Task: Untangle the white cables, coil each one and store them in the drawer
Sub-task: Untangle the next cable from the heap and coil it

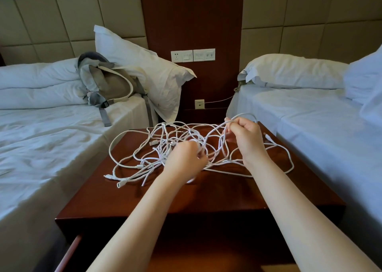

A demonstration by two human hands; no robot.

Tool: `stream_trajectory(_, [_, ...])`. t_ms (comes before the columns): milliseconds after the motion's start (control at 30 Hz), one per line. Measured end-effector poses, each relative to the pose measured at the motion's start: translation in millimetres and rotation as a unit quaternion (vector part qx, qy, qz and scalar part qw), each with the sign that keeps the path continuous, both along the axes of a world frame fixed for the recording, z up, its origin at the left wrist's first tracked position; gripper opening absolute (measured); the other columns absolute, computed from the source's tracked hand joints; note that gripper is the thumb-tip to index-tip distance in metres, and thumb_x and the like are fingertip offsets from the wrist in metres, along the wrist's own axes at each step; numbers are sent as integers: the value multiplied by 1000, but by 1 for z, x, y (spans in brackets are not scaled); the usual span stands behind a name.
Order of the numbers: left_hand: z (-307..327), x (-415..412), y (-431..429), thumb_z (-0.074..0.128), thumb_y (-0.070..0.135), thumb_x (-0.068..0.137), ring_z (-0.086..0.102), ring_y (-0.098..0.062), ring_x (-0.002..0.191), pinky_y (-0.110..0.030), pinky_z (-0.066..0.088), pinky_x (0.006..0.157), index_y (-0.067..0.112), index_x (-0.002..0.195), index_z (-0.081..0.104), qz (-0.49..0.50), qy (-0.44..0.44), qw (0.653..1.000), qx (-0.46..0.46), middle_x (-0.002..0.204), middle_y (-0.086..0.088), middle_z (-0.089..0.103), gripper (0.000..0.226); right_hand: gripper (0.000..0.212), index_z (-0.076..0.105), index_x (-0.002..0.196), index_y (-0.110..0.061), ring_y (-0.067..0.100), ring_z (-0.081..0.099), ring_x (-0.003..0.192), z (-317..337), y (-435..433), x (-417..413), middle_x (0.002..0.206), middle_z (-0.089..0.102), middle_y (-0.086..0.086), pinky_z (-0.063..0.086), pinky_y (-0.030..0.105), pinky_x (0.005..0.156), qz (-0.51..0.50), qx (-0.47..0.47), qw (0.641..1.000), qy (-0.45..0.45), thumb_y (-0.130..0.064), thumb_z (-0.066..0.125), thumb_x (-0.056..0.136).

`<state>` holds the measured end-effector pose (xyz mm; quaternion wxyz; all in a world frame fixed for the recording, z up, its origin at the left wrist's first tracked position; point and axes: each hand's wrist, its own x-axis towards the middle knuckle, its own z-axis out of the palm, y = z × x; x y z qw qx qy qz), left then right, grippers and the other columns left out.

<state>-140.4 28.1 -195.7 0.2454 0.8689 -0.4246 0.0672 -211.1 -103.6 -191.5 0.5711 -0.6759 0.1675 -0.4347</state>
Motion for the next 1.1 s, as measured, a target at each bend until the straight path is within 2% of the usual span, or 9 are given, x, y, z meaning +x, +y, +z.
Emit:
stream_trajectory(133, [11, 18, 19, 48, 11, 90, 51, -24, 64, -28, 35, 51, 8, 63, 46, 111, -21, 987, -111, 66, -6, 53, 27, 42, 43, 52, -13, 25, 50, 63, -2, 6, 2, 54, 48, 0, 42, 19, 67, 28, 59, 998, -2, -19, 62, 89])
stream_trajectory(267, [15, 26, 31, 47, 7, 90, 43, -19, 65, -30, 33, 55, 5, 76, 51, 174, -44, 971, -156, 71, -2, 47, 14, 41, 41, 52, -11, 1, 43, 50, -5, 12, 4, 43, 39, -11, 41, 21, 73, 49, 38, 998, 19, -15, 66, 85])
stream_trajectory(433, [17, 30, 33, 53, 16, 91, 45, -16, 65, -27, 30, 54, 12, 72, 44, 143, -51, 970, -188, 69, -2, 50, 21, 36, 42, 56, -13, 6, 37, 48, -2, 7, 1, 48, 37, -5, 38, 20, 62, 63, 49, 997, 15, -14, 65, 84])
stream_trajectory(567, [25, 29, 34, 58, 28, 90, 33, -12, 48, -16, 27, 41, 7, 56, 42, 60, 40, 986, -148, 49, -1, 36, 43, 31, 49, 59, -14, 8, 40, 52, 2, 5, -2, 50, 41, -4, 40, 26, 72, 100, 61, 993, -1, -11, 61, 87])
stream_trajectory(667, [29, 22, 34, 52, 28, 92, 30, -14, 43, -18, 27, 41, 3, 56, 53, -35, 223, 965, -133, 45, -1, 34, 44, 26, 58, 65, -13, 7, 43, 54, 3, 8, -1, 52, 44, -4, 41, 22, 71, 69, 46, 997, 6, -19, 61, 90])
stream_trajectory(767, [30, 11, 34, 38, 24, 97, 24, -13, 36, -16, 23, 38, 5, 52, 54, -170, 405, 893, -102, 38, -1, 28, 51, 21, 67, 73, -12, 8, 44, 57, 0, 12, 1, 51, 41, -6, 43, 18, 67, 38, 39, 998, 26, -21, 59, 92])
stream_trajectory(867, [28, 8, 31, 35, 27, 94, 23, -9, 33, -14, 23, 38, 7, 52, 57, -299, 508, 798, -124, 34, 3, 28, 51, 23, 69, 75, -17, 23, 59, 69, -4, 13, 3, 54, 54, -5, 50, 25, 82, 39, -6, 997, 67, -23, 57, 93])
stream_trajectory(933, [27, 8, 29, 34, 29, 90, 26, -9, 34, -16, 24, 38, 6, 56, 59, -369, 565, 722, -154, 34, 5, 32, 48, 26, 67, 70, -25, 28, 63, 78, -8, 14, 4, 73, 67, 4, 52, 40, 81, 21, -81, 989, 118, -22, 56, 93])
stream_trajectory(1100, [33, 12, 26, 42, 22, 90, 45, -11, 44, -21, 38, 48, 1, 70, 56, -492, 645, 520, -266, 46, 2, 44, 32, 18, 58, 79, -17, 10, 51, 58, -18, 21, 9, 58, 53, -5, 43, 26, 61, -16, -326, 915, 235, -25, 52, 94])
